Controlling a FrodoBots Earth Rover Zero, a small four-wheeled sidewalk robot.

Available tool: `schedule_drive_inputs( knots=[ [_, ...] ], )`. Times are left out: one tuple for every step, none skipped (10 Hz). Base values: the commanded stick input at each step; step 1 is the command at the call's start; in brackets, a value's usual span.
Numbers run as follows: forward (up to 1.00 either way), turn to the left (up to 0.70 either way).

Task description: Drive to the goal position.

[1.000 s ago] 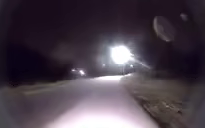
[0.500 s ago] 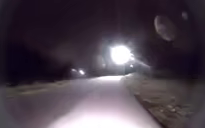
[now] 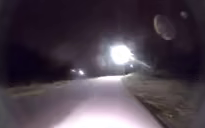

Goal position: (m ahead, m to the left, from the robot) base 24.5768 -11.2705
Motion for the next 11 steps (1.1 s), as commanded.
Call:
schedule_drive_inputs(
  knots=[
    [0.56,0.0],
    [0.55,0.0],
    [0.53,0.0],
    [0.47,0.0],
    [0.37,0.0],
    [0.37,0.0],
    [0.37,0.0],
    [0.37,0.0],
    [0.37,0.0],
    [0.37,0.0],
    [0.37,0.0]
  ],
)
